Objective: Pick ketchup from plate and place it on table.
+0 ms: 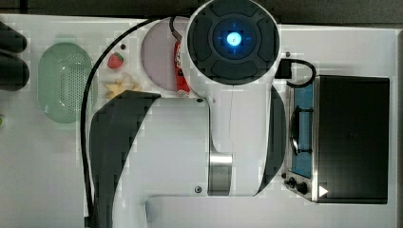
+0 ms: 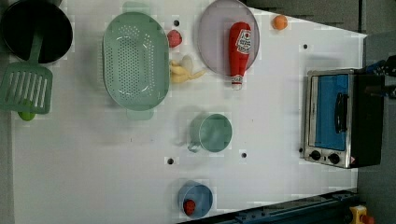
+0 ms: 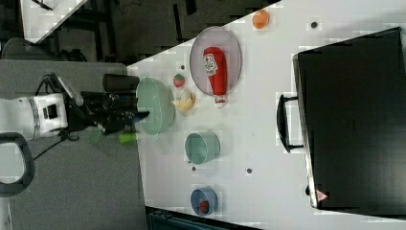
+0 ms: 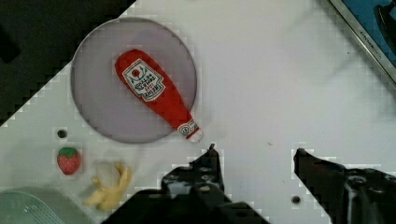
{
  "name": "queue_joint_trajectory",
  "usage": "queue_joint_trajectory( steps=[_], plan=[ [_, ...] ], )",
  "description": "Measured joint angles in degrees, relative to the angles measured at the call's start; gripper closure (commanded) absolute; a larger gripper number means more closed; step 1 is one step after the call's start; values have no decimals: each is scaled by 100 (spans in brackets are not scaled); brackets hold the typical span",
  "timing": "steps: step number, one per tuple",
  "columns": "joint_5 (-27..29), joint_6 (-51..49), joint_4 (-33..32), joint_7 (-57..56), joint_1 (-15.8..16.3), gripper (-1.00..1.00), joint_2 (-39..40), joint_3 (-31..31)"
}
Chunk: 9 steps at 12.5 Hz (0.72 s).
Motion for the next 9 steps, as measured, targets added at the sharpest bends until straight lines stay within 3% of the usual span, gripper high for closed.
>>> queue_joint_trajectory(
  steps=[3,6,9],
  plan=[
    [56,-555,-610,18,-361,-100,-557,279],
    [56,-426,-599,25,-461,-100,-717,277],
    [116,-101,-543,91,-415,-100,-387,296]
  ],
)
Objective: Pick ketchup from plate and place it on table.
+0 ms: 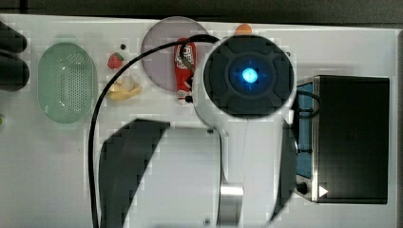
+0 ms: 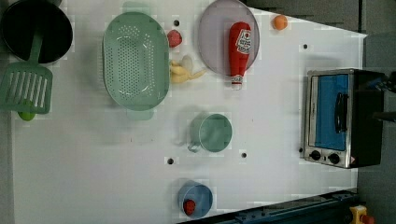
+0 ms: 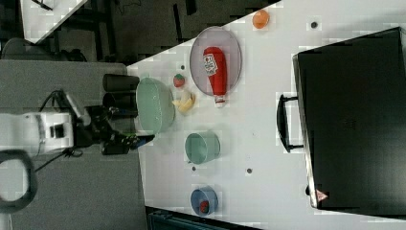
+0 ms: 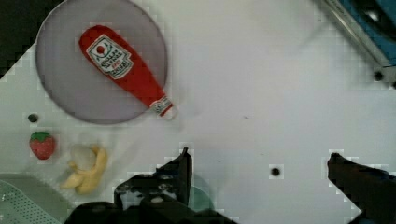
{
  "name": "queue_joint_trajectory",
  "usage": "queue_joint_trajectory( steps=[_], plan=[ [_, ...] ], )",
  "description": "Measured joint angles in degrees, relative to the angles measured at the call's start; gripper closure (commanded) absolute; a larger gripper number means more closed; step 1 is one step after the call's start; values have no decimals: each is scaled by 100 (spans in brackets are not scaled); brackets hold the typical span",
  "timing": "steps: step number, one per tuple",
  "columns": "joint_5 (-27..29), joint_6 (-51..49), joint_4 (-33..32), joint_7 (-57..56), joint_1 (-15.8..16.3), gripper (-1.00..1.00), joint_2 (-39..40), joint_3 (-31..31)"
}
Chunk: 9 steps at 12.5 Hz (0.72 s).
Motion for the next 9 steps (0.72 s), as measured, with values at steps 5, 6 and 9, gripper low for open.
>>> queue_joint_trajectory(
  steps=[5,6,9],
  plan=[
    [39,576,45,-406,81,-100,1267,259],
    [-16,785,22,-713,111,-100,1514,280],
    [-7,1497,-95,-1646,135,-100,2125,304]
  ],
)
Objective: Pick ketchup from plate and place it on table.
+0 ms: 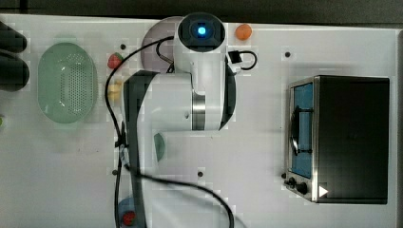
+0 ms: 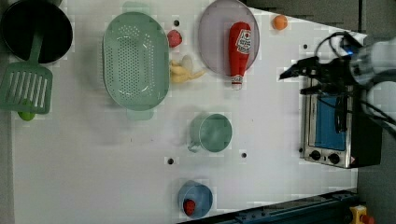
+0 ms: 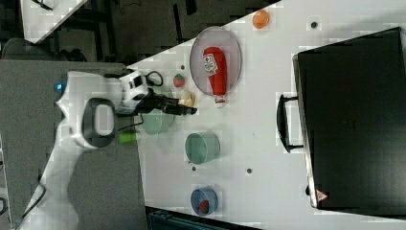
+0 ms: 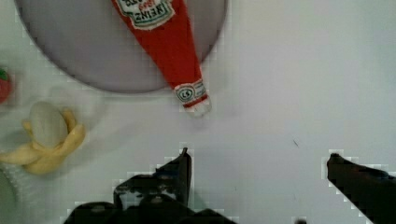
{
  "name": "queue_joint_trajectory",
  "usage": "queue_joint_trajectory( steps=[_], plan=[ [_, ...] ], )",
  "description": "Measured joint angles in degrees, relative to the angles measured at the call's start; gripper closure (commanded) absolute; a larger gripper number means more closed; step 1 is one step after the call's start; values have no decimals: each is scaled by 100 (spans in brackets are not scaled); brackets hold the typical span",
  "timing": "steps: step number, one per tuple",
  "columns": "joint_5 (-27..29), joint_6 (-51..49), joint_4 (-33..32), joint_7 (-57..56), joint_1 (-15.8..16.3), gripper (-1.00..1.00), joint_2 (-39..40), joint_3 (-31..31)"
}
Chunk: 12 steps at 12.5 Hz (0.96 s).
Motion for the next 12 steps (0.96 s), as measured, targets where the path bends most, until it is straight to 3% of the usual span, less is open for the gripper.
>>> queue_joint_trajectory(
  steps=[5,8,12],
  plan=[
    [-145,933,235,-1095,34,-100,993,-27],
    [-523,1403,448,-1255,56,-100,1514,-104],
    [-520,1949,884,-1355,137,-100,2266,-98]
  ],
)
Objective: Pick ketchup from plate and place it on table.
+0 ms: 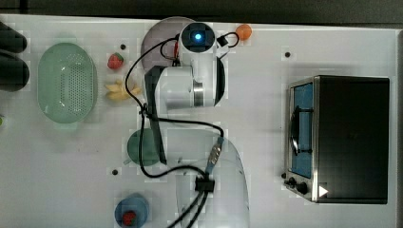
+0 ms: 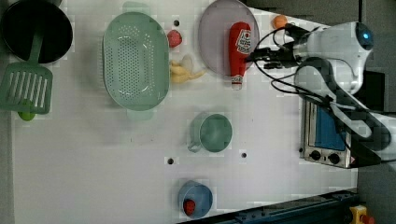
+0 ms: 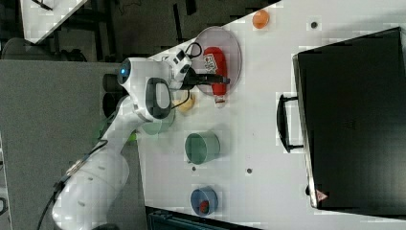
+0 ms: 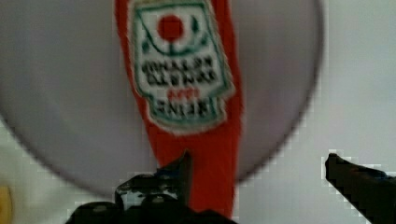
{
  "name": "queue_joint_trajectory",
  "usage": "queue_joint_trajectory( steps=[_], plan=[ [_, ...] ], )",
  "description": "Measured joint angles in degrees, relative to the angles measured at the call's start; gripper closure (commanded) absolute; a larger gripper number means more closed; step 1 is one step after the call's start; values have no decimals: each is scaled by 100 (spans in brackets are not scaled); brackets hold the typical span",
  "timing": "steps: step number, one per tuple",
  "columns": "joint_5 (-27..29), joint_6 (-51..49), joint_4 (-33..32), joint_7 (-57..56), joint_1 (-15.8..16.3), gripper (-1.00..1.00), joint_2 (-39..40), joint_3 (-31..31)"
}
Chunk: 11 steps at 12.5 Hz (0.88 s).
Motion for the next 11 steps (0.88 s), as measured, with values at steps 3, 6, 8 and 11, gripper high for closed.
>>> queue_joint_trajectory(
  steps=[3,6,8,11],
  plan=[
    [-91,252,280,-48,156,-100,383,-8],
    [-217,554,481,-78,299,-100,641,2],
    [-280,962,481,-81,350,-68,730,5],
    [-346,988,582,-98,328,-20,786,68]
  ],
)
